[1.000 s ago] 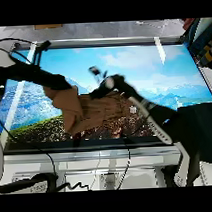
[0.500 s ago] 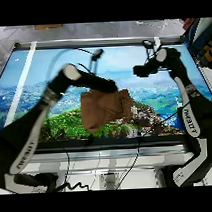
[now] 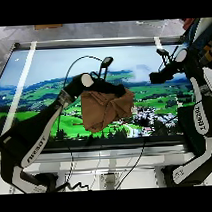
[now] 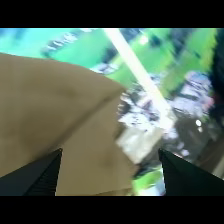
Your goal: Fold the clothes and pants, and hang the long-sleeved shirts on hangers.
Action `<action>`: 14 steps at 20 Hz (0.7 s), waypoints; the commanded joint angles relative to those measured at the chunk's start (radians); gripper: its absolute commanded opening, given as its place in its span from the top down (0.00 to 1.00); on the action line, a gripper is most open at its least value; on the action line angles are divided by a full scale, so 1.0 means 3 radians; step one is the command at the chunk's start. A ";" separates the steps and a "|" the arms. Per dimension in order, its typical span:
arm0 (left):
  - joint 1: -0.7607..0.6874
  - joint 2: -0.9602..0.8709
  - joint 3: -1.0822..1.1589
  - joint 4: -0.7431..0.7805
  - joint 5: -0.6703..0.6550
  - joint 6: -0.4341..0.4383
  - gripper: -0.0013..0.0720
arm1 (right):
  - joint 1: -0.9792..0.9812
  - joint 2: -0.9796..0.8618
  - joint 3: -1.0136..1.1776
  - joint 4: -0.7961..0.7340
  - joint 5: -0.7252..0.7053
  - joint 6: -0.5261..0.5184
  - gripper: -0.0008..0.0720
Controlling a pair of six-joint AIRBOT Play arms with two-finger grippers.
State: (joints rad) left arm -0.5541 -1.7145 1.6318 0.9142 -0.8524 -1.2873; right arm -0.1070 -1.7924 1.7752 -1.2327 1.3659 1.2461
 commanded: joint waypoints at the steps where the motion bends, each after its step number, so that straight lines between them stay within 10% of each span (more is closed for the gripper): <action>1: 0.0270 0.0031 0.0001 0.0033 -0.0266 0.0001 0.01 | -0.0187 0.0001 -0.0479 0.1038 0.0127 -0.0662 0.95; 2: 0.0341 0.0031 0.0001 0.0033 -0.0332 0.0001 0.01 | -0.0163 0.0000 -0.0601 0.1222 0.0127 -0.0661 0.81; 4: 0.0434 0.0031 0.0001 0.0029 -0.0375 0.0000 0.01 | -0.0019 0.0000 -0.0690 0.1287 -0.0015 -0.0661 0.00; 14: 0.0460 0.0032 0.0001 0.0017 -0.0383 0.0000 0.01 | 0.1108 0.0000 -0.0689 -0.0296 -0.1120 0.0050 0.02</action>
State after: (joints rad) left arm -0.4187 -1.7058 1.6318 0.9222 -0.9638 -1.2873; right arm 0.1562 -1.7916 1.5707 -1.1561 1.1198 1.1709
